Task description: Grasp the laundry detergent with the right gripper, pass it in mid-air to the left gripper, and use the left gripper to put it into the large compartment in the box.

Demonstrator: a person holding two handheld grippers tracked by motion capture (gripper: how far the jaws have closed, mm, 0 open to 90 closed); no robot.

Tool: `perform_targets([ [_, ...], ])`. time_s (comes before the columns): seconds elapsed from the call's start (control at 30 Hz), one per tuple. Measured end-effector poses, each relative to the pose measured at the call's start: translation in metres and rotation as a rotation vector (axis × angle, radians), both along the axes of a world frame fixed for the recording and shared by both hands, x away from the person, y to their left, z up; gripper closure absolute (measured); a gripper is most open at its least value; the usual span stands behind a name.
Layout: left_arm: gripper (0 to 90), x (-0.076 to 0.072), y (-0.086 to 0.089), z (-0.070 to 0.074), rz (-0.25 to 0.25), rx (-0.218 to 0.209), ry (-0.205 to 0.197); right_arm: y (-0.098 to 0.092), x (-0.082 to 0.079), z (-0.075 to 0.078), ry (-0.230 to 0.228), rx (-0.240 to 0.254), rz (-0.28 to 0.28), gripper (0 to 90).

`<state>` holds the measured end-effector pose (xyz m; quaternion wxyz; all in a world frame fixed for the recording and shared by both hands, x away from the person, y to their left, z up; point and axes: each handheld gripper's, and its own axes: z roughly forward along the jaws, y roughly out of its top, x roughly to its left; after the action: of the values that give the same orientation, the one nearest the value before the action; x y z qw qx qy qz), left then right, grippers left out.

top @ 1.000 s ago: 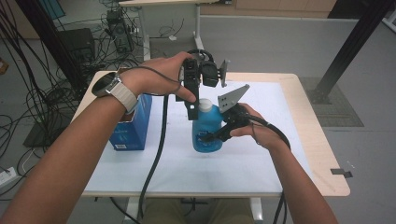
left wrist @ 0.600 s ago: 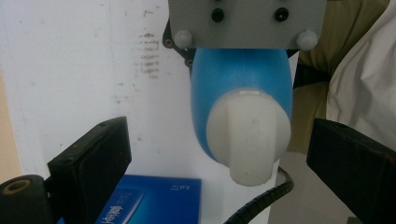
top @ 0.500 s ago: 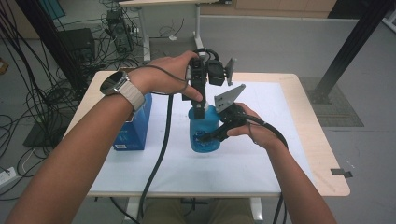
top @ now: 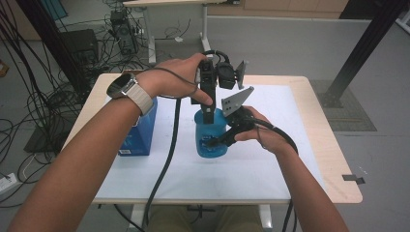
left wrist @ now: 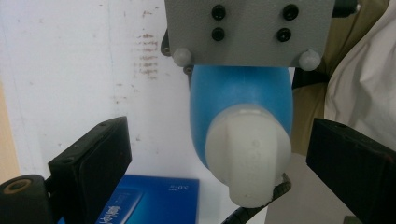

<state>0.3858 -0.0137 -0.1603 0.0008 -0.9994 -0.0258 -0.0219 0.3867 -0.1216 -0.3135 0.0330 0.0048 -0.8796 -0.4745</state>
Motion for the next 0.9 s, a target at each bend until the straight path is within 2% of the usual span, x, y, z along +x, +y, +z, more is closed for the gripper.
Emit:
perform_targets([
  [0.9,7.4,0.0027,0.0037,-0.0033,0.001,-0.024,0.0,0.0,0.001,-0.0012,0.005,-0.006,0.0,43.9],
])
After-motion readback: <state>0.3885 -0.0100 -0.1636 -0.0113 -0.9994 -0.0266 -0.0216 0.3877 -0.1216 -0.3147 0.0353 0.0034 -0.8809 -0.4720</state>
